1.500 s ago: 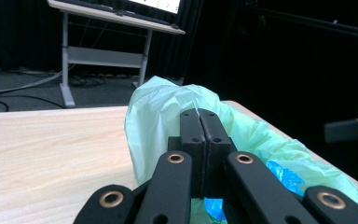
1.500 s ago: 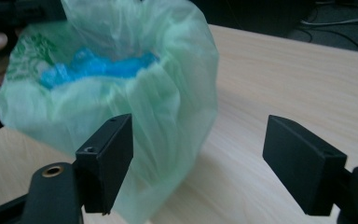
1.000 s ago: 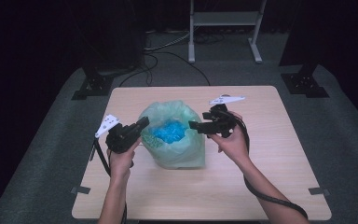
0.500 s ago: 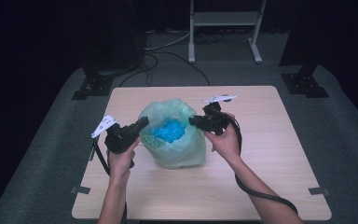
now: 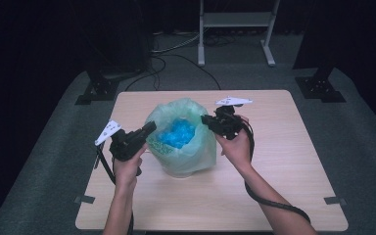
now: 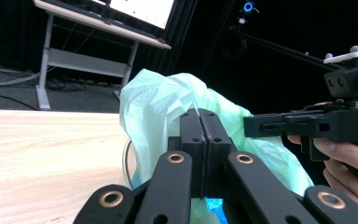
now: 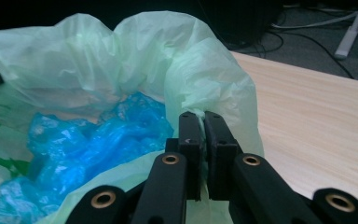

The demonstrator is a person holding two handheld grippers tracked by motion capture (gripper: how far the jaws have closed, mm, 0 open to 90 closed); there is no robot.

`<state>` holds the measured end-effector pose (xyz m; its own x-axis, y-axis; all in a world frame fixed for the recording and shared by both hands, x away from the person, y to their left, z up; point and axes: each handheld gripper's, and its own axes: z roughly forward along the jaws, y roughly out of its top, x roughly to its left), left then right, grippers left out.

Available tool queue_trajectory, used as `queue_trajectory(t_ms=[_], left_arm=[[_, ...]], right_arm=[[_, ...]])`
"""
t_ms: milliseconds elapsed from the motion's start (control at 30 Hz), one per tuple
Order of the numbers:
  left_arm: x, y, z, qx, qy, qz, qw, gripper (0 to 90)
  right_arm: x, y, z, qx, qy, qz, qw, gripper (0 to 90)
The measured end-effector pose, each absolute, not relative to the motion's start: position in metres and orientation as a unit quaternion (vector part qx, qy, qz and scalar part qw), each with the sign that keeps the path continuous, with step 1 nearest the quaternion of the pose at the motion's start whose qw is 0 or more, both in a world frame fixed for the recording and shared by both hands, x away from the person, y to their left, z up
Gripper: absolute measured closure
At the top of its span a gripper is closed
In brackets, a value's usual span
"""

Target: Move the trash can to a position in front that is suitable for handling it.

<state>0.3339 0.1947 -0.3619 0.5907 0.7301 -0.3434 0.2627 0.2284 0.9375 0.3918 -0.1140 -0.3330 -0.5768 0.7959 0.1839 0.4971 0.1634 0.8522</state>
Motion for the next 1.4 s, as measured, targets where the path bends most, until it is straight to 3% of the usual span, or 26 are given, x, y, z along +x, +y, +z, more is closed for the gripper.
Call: queue_trajectory(t_ms=[133,833,1267,1400], left_arm=[[0.332,0.19,-0.36,0.597,0.408,0.173,0.669,89.9],[0.33,0.145,-0.366,0.657,0.363,0.175,0.637,89.7],[0.329,0.137,-0.367,0.666,0.357,0.177,0.631,89.2],[0.33,0.137,-0.367,0.667,0.357,0.175,0.63,88.6]], right_arm=[[0.388,-0.111,-0.325,0.42,0.747,0.493,0.151,87.9],[0.392,-0.081,-0.322,0.387,0.758,0.524,0.012,87.9],[0.4,-0.077,-0.32,0.396,0.732,0.552,-0.058,87.7],[0.402,-0.076,-0.322,0.395,0.727,0.556,-0.078,77.5]])
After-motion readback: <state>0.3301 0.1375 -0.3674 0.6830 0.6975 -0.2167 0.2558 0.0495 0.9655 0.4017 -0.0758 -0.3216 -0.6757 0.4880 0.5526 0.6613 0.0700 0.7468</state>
